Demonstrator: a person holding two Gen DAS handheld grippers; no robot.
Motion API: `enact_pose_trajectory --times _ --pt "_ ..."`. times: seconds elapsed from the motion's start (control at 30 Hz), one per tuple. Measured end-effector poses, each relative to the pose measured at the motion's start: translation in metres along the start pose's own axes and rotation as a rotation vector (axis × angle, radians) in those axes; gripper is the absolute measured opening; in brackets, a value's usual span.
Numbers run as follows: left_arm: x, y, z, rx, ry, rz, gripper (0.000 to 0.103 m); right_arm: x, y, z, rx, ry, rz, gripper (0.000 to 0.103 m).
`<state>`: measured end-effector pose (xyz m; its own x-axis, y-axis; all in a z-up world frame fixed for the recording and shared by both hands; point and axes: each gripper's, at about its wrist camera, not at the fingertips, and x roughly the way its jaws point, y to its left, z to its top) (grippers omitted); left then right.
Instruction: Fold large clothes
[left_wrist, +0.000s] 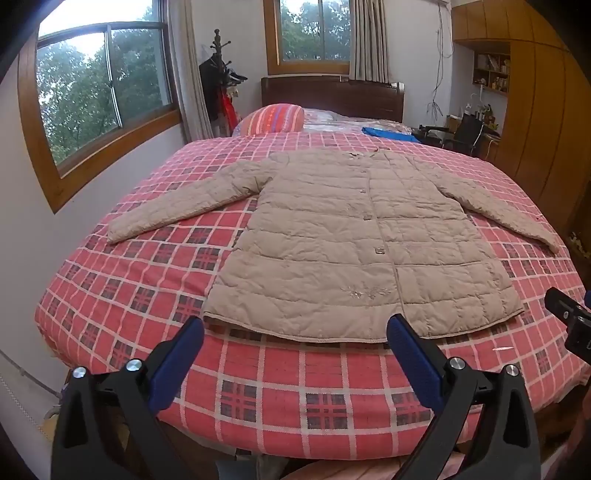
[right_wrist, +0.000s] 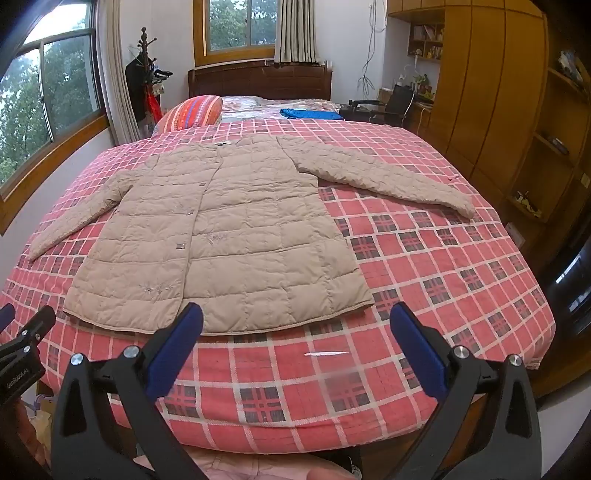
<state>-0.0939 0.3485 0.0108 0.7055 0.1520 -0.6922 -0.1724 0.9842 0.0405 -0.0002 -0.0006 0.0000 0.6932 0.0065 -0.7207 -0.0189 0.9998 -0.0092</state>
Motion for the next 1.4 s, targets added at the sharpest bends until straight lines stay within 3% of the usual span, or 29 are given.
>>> enact_pose_trajectory --times 1.4 --pt "0.001 -0.002 0.002 0.007 0.004 0.008 0.099 0.0 0.01 0.001 0.005 0.005 0.006 0.101"
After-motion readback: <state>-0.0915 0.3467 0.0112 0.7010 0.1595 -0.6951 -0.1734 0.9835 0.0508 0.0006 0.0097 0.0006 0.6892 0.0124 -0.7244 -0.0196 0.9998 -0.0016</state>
